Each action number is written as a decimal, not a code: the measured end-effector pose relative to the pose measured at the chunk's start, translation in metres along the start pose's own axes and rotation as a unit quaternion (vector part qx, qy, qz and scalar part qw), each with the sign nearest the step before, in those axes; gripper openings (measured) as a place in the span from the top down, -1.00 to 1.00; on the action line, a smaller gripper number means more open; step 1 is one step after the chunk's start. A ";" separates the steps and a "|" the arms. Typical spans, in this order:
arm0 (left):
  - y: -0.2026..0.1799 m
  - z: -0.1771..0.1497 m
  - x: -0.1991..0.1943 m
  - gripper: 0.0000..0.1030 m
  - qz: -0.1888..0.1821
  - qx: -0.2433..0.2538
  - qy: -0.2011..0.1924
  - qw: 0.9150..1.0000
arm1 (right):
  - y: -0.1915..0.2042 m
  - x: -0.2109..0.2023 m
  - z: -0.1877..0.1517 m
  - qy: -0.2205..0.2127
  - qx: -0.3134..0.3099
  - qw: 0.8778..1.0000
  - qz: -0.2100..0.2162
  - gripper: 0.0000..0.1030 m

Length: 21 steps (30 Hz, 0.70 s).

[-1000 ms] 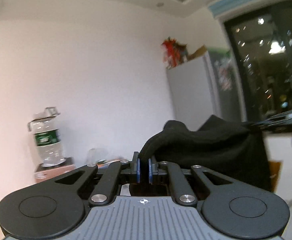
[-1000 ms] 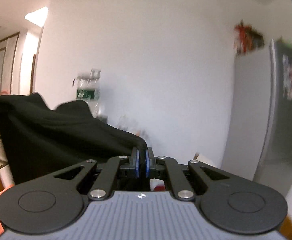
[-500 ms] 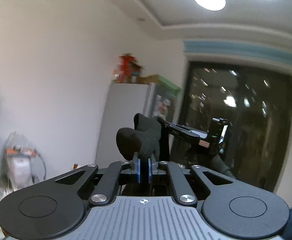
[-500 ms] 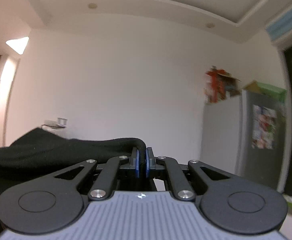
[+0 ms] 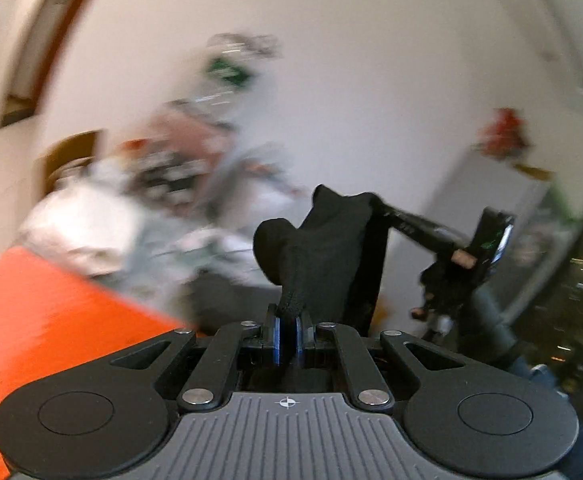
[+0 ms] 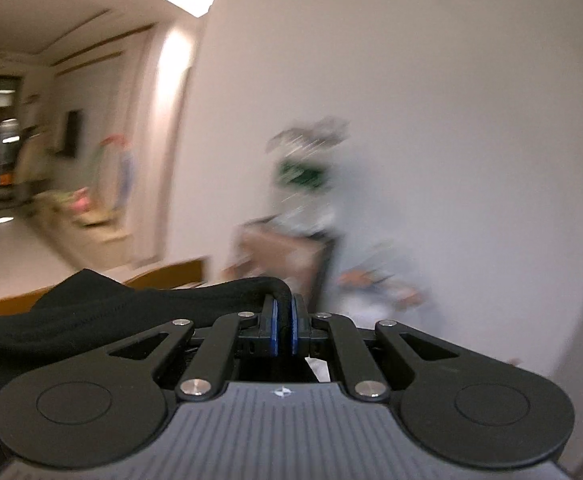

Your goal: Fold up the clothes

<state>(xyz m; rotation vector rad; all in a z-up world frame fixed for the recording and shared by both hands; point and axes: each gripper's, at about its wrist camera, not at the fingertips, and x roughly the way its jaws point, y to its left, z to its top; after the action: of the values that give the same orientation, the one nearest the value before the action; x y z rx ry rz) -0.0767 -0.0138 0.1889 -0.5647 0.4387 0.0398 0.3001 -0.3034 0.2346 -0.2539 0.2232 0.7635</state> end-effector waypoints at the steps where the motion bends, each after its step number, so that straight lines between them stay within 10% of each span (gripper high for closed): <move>1: 0.015 -0.008 -0.002 0.81 0.029 -0.011 0.003 1.000 | 0.015 0.018 -0.009 0.011 -0.001 1.000 0.021 0.86; 11: 0.147 -0.054 -0.037 0.81 0.244 -0.125 0.008 0.962 | 0.269 0.163 -0.059 0.098 -0.084 0.974 0.188 0.86; 21: 0.232 -0.108 -0.036 0.80 0.328 -0.221 0.034 0.918 | 0.479 0.240 -0.119 0.171 -0.186 0.932 0.259 0.86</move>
<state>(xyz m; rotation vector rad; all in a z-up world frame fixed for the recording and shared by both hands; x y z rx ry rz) -0.1877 0.1286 0.0041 -0.8430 0.6792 0.7835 0.1181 0.1496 -0.0174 -0.7099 0.4880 1.2874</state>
